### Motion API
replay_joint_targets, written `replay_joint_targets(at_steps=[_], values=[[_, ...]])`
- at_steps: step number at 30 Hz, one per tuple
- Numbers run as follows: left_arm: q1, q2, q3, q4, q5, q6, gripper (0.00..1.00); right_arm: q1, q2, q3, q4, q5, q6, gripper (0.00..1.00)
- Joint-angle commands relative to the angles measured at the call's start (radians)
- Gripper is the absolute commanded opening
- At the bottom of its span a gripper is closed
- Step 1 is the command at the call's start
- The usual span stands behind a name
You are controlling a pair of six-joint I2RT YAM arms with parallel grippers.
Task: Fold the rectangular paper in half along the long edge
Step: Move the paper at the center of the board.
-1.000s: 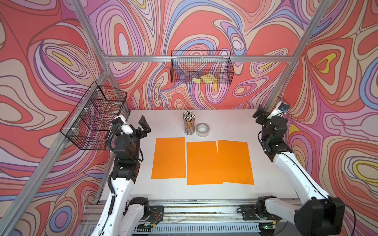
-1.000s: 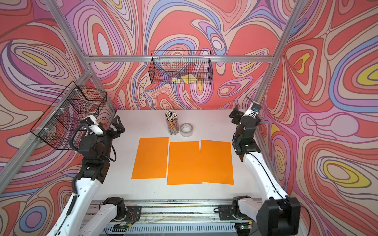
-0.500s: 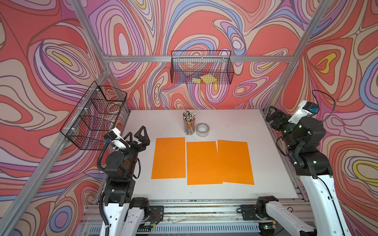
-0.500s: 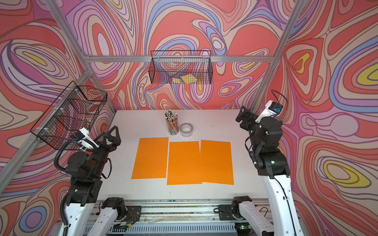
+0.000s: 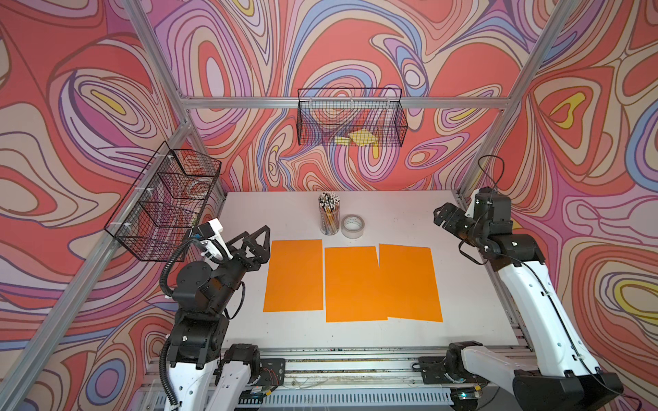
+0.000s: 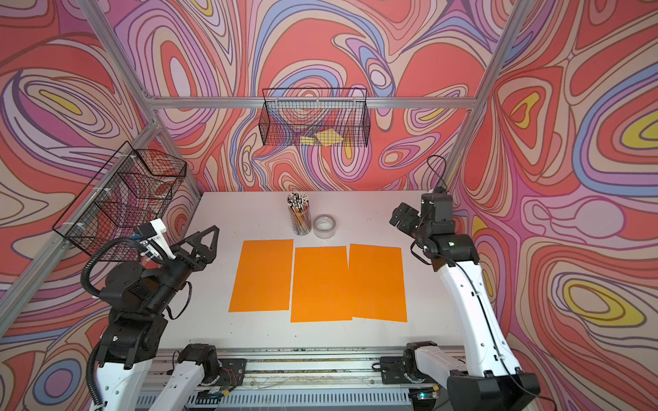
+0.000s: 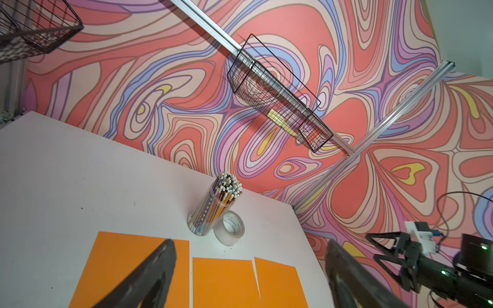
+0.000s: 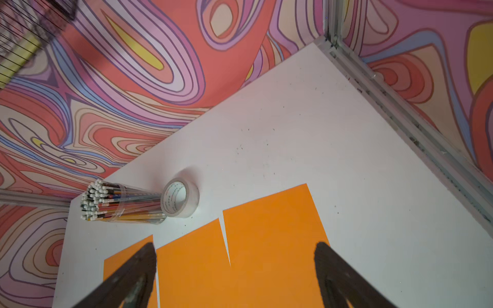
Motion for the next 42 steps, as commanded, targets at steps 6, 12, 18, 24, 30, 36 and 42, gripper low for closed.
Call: replay_joint_targets(at_steps=[6,12,18,24,30,36,42], values=[[-0.278,0.193,0.057,0.035,-0.130,0.084,0.89,-0.003,0.006,-0.115,0.039,-0.167,0.016,0.95],[-0.688,0.425,0.199,-0.037,-0.563,0.297,0.89,-0.001,0.032,-0.156,0.034,-0.240,-0.018,0.89],[-0.783,0.518,0.147,-0.012,-0.607,0.251,0.85,0.001,0.038,-0.208,0.041,-0.317,-0.053,0.86],[-0.788,0.465,0.031,-0.076,-0.590,0.154,0.78,0.127,0.046,-0.270,0.071,-0.282,-0.043,0.85],[-0.787,0.444,-0.059,-0.131,-0.545,0.089,0.67,0.270,0.093,-0.399,0.198,-0.251,0.051,0.88],[-0.786,0.427,-0.130,-0.130,-0.543,0.030,0.47,0.381,0.222,-0.412,0.216,-0.102,0.119,0.87],[-0.785,0.495,-0.118,-0.126,-0.517,0.024,0.44,0.381,0.303,-0.427,0.226,0.021,0.176,0.86]])
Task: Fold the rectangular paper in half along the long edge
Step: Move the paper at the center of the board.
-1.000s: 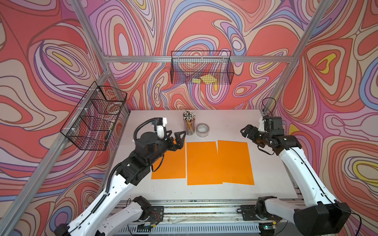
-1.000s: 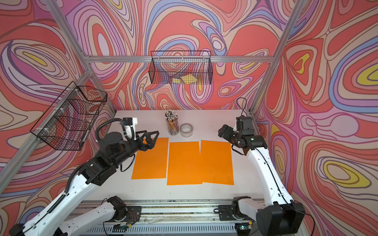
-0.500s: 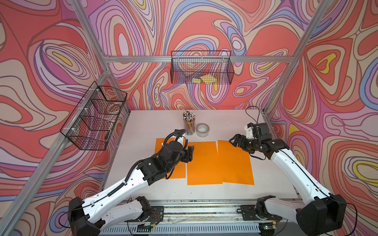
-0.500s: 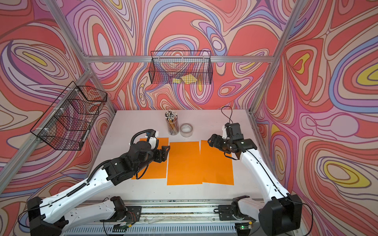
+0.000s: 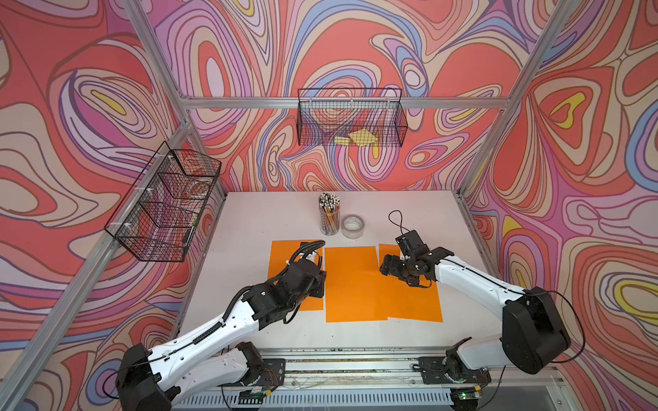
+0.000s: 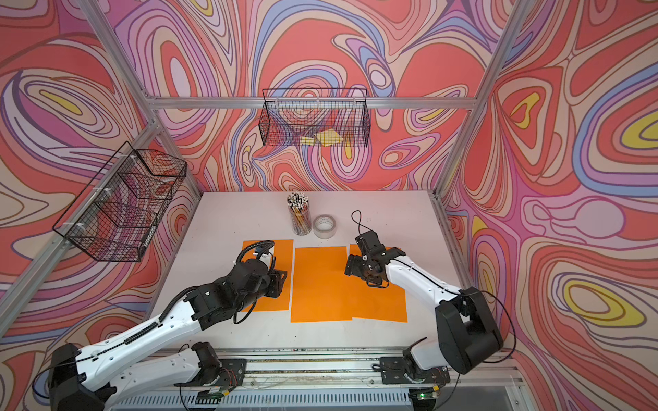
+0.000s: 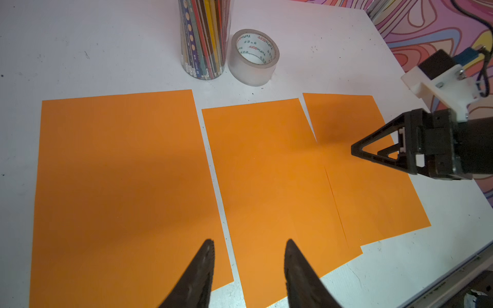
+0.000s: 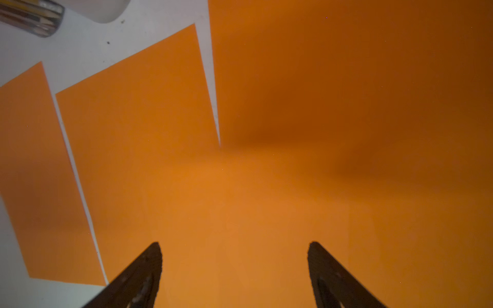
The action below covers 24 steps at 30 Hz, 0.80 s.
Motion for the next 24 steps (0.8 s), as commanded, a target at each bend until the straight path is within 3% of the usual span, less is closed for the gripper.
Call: replay_joint_targets(at_steps=[1,11,24], values=[[0.001,0.048,0.014,-0.011,0.010,-0.031,0.44,0.002,0.032,-0.013,0.030,0.105,0.041,0.86],[0.001,0.145,0.015,0.001,0.001,-0.040,0.39,-0.006,0.163,0.018,0.017,0.187,0.069,0.86],[0.007,0.156,0.007,0.001,-0.007,-0.046,0.38,-0.169,0.284,0.122,-0.020,0.169,-0.045,0.86]])
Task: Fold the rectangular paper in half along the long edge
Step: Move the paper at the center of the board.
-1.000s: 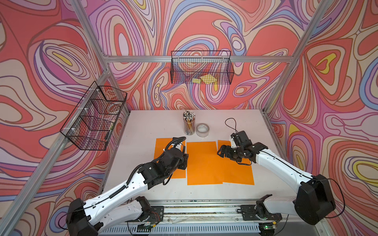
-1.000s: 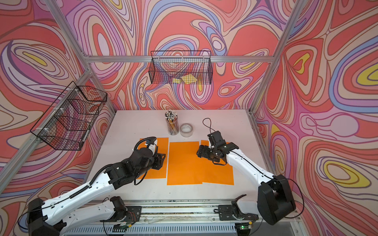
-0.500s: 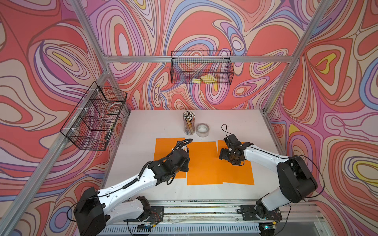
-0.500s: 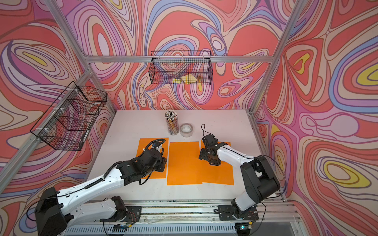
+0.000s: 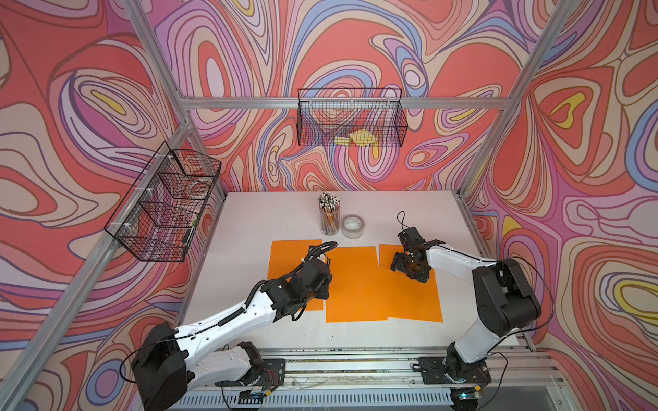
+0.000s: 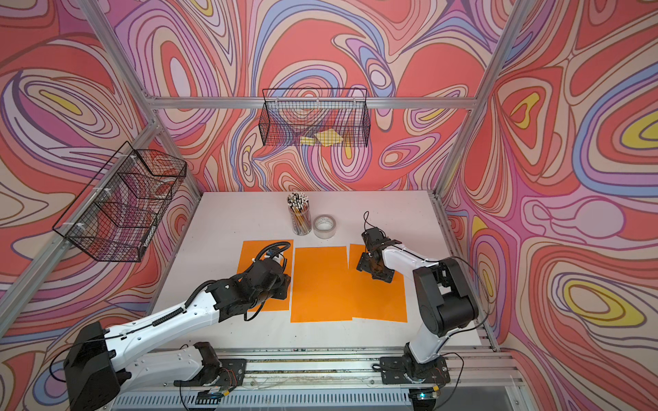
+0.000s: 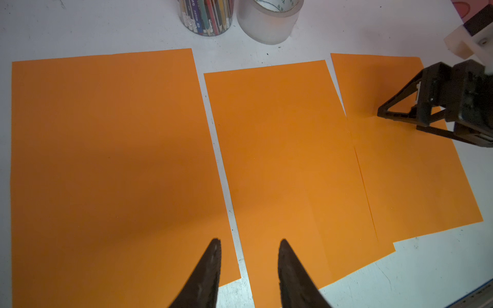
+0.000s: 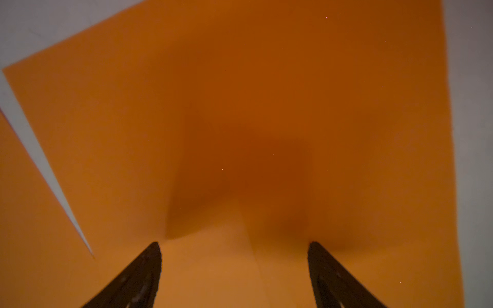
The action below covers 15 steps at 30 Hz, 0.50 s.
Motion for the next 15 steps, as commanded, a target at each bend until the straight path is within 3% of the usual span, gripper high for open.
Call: replay_joint_targets(at_steps=[1,15], values=[[0.007,0.003,0.006,-0.008,-0.018,-0.025,0.38,-0.029,0.050,0.059,-0.029,0.030,-0.059,0.86],[0.013,-0.075,-0.020,-0.068,-0.057,-0.038,0.38,-0.136,0.268,0.254,-0.087,0.073,-0.180,0.86]])
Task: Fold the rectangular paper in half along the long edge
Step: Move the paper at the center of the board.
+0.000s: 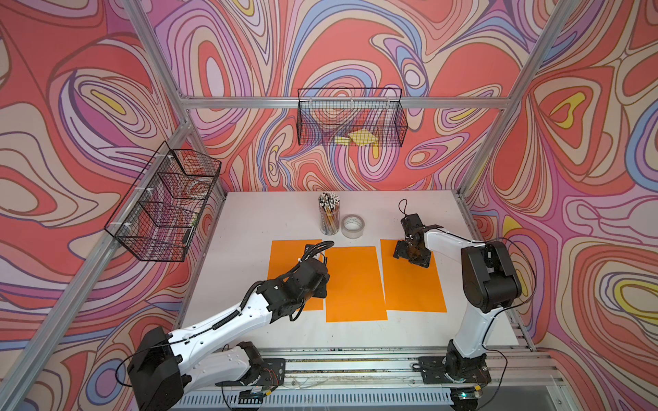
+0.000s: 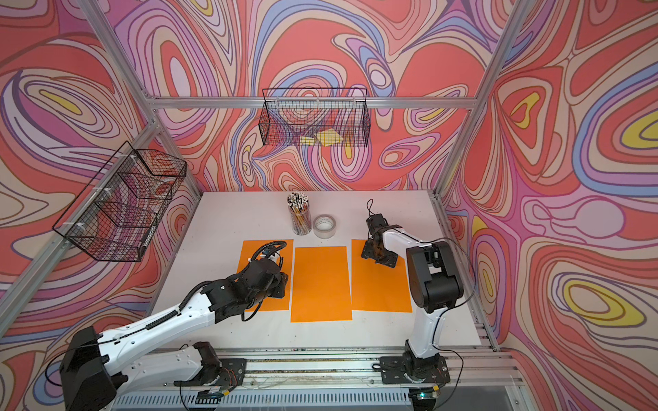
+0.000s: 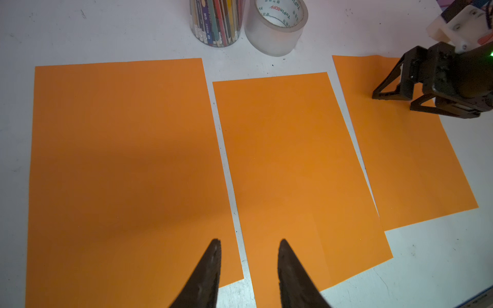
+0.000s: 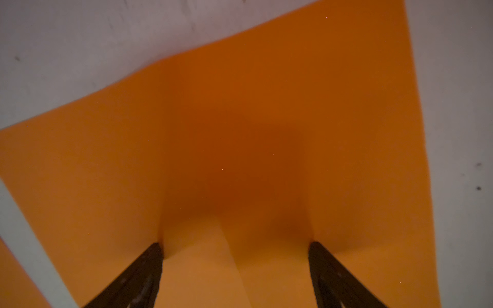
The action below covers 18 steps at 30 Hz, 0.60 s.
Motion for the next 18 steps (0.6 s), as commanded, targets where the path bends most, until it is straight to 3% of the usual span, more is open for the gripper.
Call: replay_joint_targets(at_steps=[1,10,14,18], values=[[0.008,-0.036,-0.023,-0.052,-0.033,-0.023,0.38,-0.051,0.083,0.040,-0.037,0.038,-0.057,0.86],[0.023,-0.040,-0.038,-0.041,-0.009,-0.028,0.39,-0.103,0.182,0.237,-0.112,0.049,-0.151,0.86],[0.025,-0.006,-0.031,-0.012,0.022,-0.029,0.43,-0.102,0.051,0.232,-0.139,0.072,-0.163,0.87],[0.027,0.025,-0.025,0.017,0.046,-0.037,0.46,-0.100,-0.172,0.177,-0.177,0.042,-0.151,0.88]])
